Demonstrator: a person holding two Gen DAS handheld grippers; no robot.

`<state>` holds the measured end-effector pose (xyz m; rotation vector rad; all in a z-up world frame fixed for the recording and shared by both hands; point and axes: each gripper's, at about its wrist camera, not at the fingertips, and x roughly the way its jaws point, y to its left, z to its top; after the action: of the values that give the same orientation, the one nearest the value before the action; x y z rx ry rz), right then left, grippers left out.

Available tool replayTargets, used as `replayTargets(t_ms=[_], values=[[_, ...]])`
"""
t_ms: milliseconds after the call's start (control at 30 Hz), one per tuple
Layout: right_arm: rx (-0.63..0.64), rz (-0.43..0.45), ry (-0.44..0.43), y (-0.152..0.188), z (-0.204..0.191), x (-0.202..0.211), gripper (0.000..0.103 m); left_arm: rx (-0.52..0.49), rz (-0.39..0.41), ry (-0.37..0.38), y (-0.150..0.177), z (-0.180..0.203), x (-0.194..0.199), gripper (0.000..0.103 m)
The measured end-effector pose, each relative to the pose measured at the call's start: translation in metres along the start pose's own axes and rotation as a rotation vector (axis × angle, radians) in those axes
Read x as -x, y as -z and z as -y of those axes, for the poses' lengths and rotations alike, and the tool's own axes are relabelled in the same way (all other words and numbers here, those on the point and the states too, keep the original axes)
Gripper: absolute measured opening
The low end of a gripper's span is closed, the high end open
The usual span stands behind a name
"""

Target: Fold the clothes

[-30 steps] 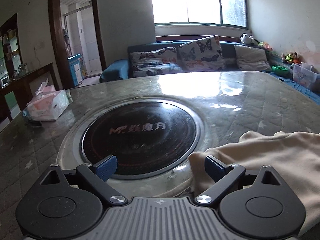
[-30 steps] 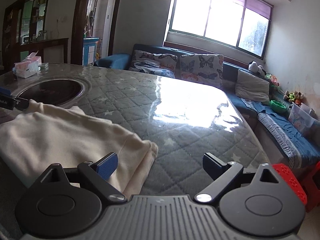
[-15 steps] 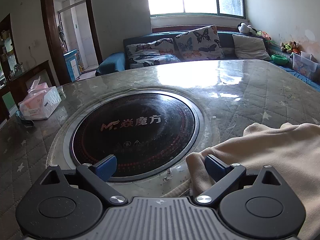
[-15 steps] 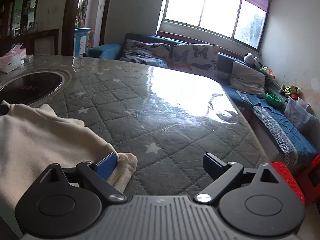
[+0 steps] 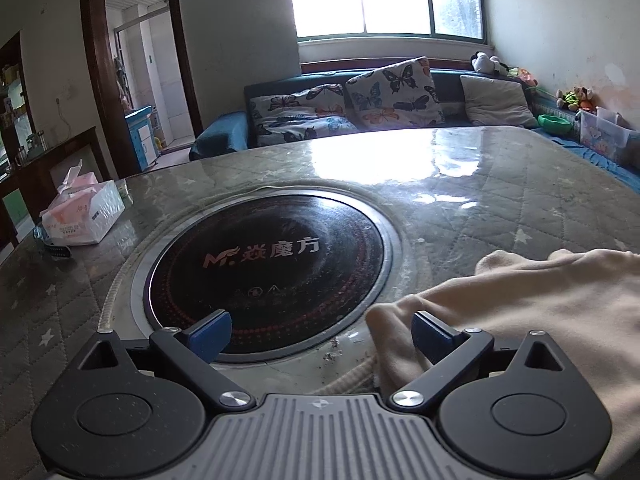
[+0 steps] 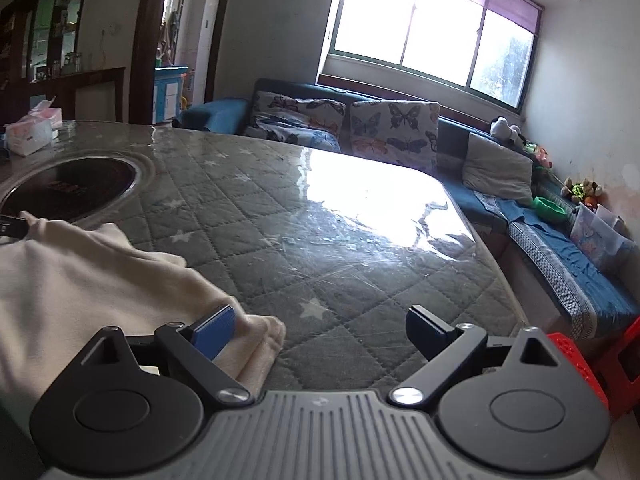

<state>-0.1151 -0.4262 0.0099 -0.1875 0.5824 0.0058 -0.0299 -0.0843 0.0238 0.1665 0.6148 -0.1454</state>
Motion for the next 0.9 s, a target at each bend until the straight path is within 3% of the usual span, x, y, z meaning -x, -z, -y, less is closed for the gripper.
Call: replayTargets(t_ms=[200,367,500,700,900], values=[[0.019,0.012,-0.044,0.016,-0.015,0.028,0.095,-0.016,0.006,0.035,0.014,0.004,0.025,0.098],[0.049,-0.019,-0.020,0.033,-0.020,0.030,0.095,-0.030,-0.007,0.030,0.027,0.005,0.030,0.099],[0.034,0.003,0.000,0.029,-0.016,0.040,0.095,-0.027,0.006,0.026,0.029,0.003,0.036,0.099],[0.049,0.040,-0.040,0.022,-0.023,0.052,0.095,-0.018,0.010,0.023,0.034,-0.001,0.044,0.100],[0.060,-0.006,-0.056,0.034,-0.032,0.044,0.095,0.008,-0.013,0.029,0.039,-0.004,0.044,0.100]])
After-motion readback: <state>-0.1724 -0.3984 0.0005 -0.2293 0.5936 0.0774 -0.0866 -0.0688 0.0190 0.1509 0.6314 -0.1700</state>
